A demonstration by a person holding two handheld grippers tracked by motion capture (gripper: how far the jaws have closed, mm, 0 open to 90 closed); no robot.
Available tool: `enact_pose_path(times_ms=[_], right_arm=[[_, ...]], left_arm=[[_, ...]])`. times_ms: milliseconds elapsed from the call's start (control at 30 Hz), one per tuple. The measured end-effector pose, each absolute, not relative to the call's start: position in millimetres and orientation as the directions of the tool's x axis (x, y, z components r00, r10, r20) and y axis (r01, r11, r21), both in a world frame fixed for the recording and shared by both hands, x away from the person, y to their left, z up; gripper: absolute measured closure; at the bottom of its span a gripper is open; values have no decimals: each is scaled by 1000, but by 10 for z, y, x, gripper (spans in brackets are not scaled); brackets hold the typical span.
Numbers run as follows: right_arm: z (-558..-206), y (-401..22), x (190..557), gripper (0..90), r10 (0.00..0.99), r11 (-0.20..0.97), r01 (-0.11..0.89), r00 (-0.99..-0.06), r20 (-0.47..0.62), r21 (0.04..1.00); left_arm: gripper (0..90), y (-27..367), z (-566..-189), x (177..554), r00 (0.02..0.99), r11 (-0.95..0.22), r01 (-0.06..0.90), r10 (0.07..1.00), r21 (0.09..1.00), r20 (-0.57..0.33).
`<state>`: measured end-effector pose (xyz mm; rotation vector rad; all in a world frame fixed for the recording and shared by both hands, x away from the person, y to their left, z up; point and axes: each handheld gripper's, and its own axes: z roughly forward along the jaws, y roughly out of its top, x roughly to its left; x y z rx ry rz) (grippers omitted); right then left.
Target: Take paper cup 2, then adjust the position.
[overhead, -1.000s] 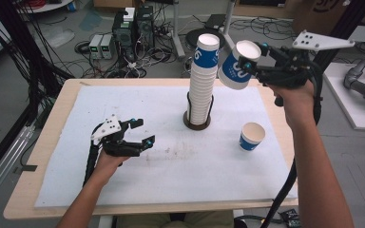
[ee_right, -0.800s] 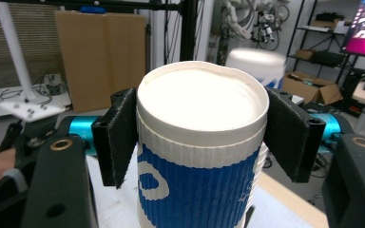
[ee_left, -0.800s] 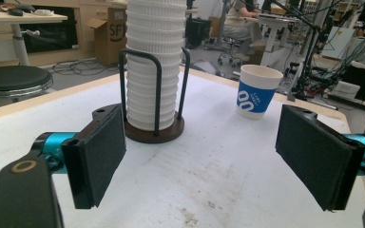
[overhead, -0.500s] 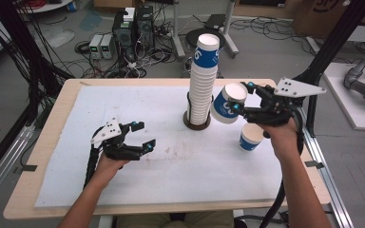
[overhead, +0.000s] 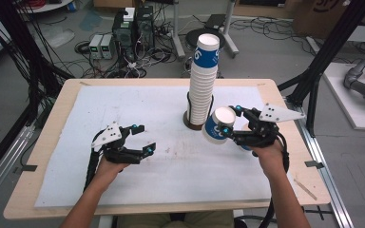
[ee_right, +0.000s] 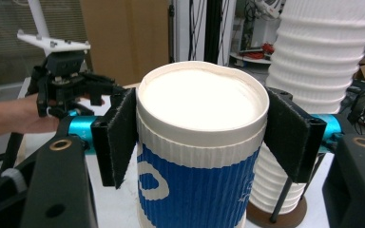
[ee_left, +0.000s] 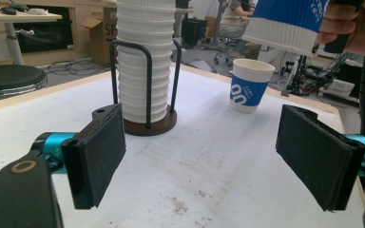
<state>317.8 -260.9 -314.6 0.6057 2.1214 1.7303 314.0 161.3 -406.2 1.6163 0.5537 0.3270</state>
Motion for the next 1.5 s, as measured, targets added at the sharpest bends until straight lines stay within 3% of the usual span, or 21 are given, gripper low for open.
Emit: enact_pose_path(times_ms=[933, 1500], right_arm=[[-3284, -2323, 3155, 318, 474, 210, 118, -880, 4, 971], [-3323, -2138, 3133, 317, 425, 217, 114, -905, 11, 969]], left_arm=[[167, 1630, -4062, 3056, 853, -42, 128, 514, 991, -89], [164, 1499, -4027, 2984, 896, -64, 81, 442, 995, -45]])
